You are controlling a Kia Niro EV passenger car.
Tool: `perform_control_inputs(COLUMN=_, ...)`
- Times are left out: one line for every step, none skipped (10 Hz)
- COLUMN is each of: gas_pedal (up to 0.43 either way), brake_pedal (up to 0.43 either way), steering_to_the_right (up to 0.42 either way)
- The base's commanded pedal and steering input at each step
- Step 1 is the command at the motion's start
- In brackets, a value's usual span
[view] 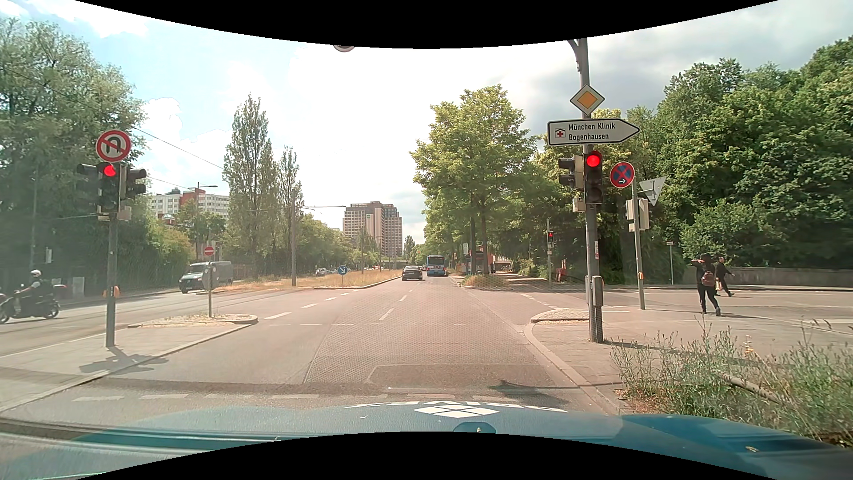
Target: Follow the waypoints while adhering to traffic rules and regulations
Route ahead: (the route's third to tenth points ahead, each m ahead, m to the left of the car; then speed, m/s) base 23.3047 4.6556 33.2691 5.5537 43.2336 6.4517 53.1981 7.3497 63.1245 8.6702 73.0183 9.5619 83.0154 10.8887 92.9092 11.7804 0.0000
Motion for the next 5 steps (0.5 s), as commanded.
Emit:
perform_control_inputs(gas_pedal=0.0, brake_pedal=0.28, steering_to_the_right=-0.008)
perform_control_inputs(gas_pedal=0.0, brake_pedal=0.28, steering_to_the_right=-0.008)
perform_control_inputs(gas_pedal=0.0, brake_pedal=0.28, steering_to_the_right=-0.008)
perform_control_inputs(gas_pedal=0.0, brake_pedal=0.28, steering_to_the_right=-0.008)
perform_control_inputs(gas_pedal=0.0, brake_pedal=0.28, steering_to_the_right=-0.007)
